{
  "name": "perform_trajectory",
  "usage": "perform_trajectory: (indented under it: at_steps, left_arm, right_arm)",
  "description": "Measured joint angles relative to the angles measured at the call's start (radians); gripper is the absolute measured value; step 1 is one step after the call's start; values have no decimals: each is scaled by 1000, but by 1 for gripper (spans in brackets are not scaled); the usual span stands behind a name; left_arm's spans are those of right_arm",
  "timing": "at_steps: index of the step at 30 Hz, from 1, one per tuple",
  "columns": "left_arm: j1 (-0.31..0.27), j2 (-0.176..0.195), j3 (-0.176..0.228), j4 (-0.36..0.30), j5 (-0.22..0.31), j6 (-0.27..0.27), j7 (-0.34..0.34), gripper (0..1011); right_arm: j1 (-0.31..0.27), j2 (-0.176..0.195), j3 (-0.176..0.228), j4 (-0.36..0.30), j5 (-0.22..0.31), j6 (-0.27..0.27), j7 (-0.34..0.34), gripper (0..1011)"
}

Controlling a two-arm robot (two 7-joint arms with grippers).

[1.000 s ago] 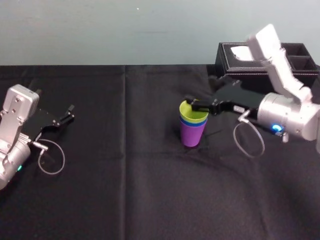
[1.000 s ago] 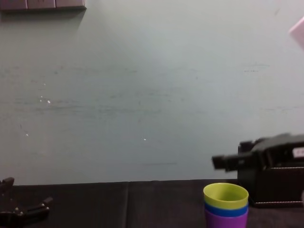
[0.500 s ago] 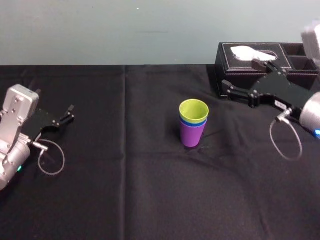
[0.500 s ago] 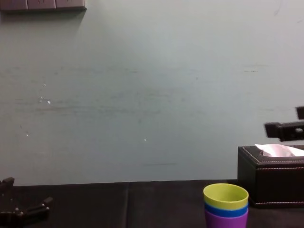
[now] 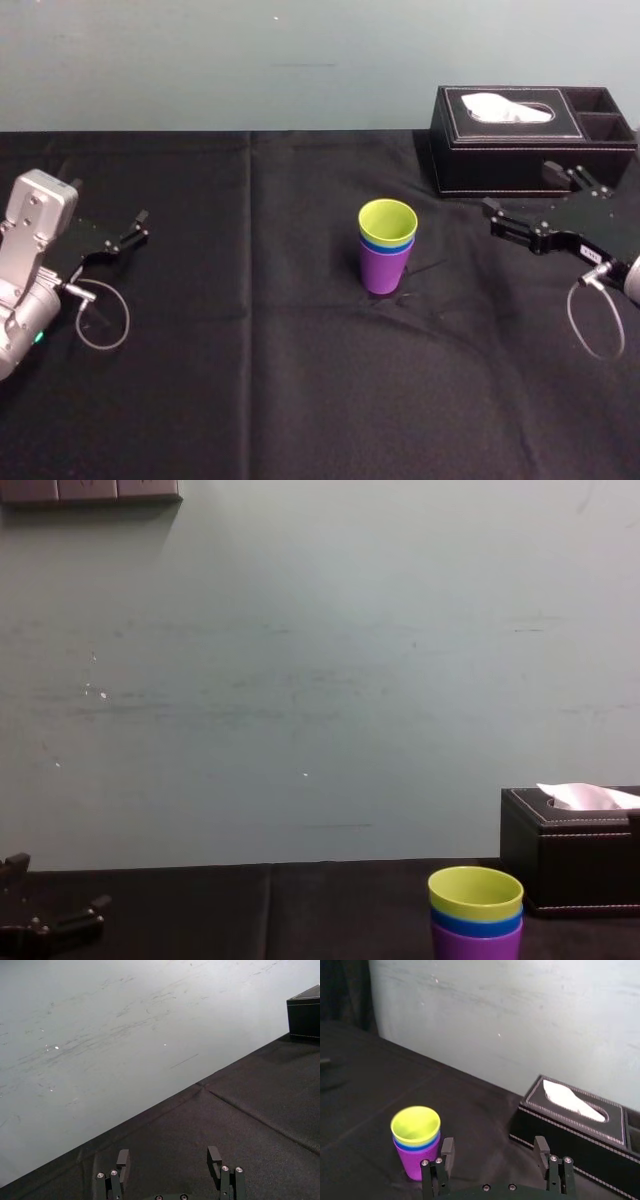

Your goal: Stack the three plastic cups sequentially using one hand.

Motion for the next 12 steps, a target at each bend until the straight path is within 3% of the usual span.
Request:
perform_trajectory:
  at_steps: [12]
  left_arm:
    - [0,0,0,0,0,0,0,1011]
  right_arm:
    - [-6,-7,3,17,-11,2,1,1000]
